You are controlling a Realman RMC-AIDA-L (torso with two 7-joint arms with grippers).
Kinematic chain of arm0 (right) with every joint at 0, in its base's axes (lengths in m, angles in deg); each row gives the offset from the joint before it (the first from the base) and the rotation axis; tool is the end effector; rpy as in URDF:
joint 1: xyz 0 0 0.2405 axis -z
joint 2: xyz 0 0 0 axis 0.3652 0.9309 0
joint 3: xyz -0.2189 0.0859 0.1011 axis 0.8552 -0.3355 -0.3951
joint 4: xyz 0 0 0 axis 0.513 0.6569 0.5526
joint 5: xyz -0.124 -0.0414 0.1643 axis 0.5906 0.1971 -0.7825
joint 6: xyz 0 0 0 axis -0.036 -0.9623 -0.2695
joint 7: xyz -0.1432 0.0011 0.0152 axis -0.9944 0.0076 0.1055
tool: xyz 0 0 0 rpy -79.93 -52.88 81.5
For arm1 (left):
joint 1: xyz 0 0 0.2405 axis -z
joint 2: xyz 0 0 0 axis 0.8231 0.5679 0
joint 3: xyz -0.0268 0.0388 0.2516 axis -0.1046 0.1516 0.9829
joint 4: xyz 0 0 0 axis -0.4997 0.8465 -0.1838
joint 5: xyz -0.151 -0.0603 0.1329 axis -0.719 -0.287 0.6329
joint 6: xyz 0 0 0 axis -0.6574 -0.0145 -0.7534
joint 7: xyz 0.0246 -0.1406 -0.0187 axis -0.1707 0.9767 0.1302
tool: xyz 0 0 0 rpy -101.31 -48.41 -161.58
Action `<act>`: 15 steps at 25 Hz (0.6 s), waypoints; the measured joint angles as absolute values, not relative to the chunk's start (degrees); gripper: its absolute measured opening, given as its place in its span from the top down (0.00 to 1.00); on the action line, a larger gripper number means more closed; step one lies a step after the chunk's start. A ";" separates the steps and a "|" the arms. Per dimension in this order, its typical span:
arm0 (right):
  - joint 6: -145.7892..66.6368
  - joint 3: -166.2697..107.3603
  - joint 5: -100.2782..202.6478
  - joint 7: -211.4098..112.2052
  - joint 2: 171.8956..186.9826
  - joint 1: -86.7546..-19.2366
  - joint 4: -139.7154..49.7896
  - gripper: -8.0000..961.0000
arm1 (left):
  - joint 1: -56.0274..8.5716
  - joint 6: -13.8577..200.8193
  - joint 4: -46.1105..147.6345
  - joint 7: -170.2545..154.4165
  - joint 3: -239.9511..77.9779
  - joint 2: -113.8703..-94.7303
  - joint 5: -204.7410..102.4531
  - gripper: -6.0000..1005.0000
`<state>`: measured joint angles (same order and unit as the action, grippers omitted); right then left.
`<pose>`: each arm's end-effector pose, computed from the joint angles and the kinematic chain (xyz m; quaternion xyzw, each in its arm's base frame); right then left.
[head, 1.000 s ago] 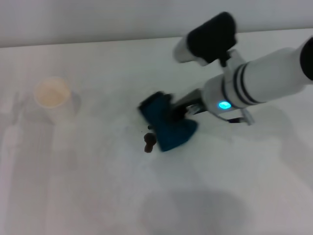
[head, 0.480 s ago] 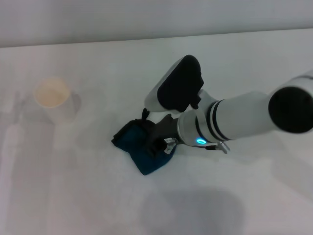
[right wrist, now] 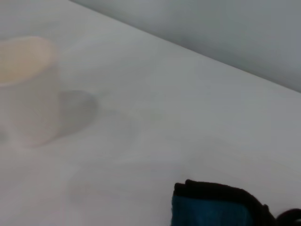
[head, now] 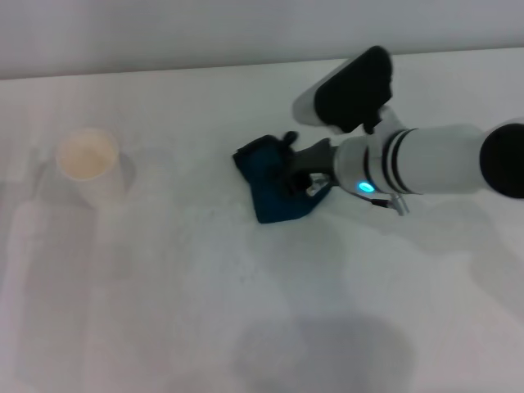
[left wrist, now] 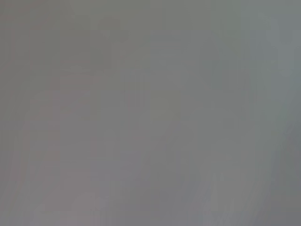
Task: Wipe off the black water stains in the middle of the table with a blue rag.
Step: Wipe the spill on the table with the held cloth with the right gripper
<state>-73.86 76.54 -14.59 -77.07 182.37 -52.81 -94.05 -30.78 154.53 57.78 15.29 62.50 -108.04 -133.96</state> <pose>0.2201 0.3752 -0.1020 -0.8940 0.3247 0.0005 0.3087 -0.3409 0.3226 -0.0068 -0.6211 -0.3456 -0.3858 0.5882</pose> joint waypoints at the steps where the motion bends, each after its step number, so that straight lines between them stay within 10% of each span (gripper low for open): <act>1: -74.46 75.90 -15.06 -77.19 182.37 -52.81 -93.40 0.90 | -30.70 154.57 57.78 15.29 62.46 -108.04 -133.97 0.12; 15: -85.29 77.58 -45.67 -99.49 182.75 -52.44 -90.41 0.90 | -28.94 154.62 57.79 15.32 62.51 -108.13 -133.95 0.12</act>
